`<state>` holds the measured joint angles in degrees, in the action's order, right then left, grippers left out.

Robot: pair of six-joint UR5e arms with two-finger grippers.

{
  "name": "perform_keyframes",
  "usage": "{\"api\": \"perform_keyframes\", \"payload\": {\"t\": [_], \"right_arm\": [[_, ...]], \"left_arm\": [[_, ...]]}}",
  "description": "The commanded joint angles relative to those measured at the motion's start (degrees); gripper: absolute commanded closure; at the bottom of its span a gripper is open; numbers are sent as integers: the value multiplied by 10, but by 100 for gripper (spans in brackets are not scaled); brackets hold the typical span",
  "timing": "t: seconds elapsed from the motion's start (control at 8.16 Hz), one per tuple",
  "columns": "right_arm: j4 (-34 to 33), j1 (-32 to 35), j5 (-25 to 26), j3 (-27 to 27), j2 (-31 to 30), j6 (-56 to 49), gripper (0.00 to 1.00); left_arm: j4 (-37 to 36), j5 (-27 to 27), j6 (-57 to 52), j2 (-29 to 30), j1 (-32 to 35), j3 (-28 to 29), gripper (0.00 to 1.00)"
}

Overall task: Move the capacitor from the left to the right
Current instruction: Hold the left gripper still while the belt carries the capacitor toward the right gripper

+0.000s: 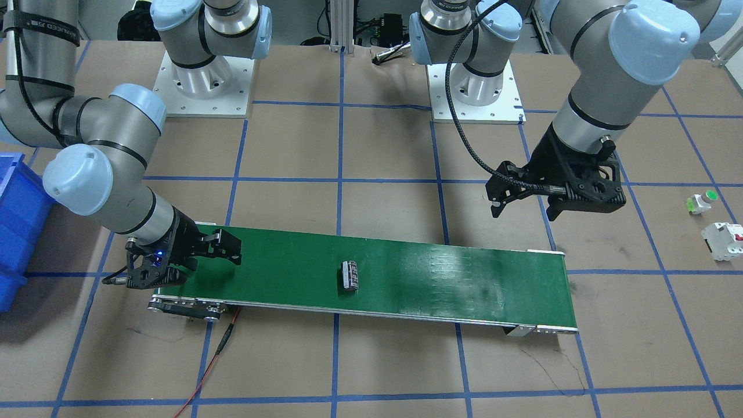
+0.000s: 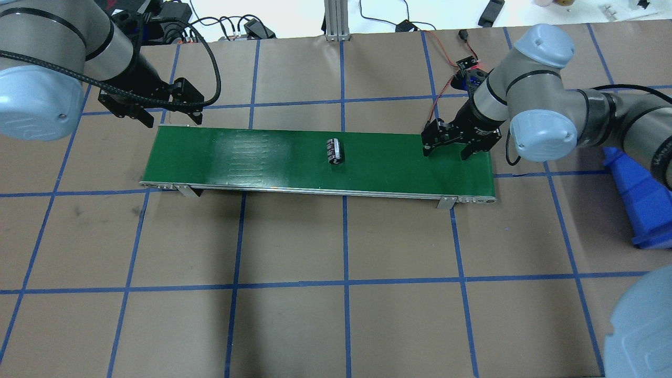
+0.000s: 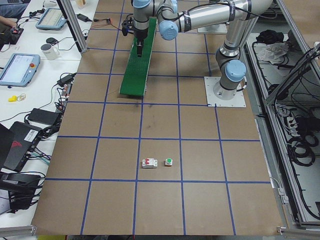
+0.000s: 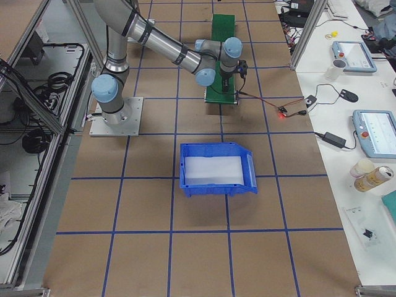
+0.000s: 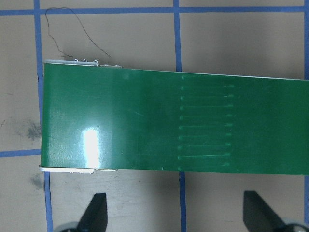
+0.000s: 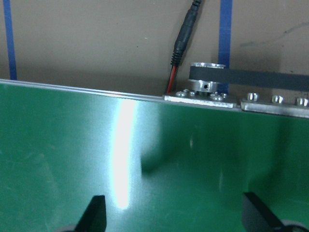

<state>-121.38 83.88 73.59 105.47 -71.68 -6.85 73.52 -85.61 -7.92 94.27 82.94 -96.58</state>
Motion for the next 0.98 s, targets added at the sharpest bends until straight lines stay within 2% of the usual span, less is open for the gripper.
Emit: {"api": "perform_keyframes", "payload": {"t": [0.0, 0.37, 0.86], "right_arm": [[0, 11, 7, 0, 0, 0, 0], [-2, 37, 35, -1, -1, 15, 0], [-14, 67, 37, -11, -2, 73, 0]], "left_arm": [[0, 1, -1, 2, 0, 2, 0], [1, 0, -1, 1, 0, 0, 0], [1, 0, -2, 1, 0, 0, 0]]}}
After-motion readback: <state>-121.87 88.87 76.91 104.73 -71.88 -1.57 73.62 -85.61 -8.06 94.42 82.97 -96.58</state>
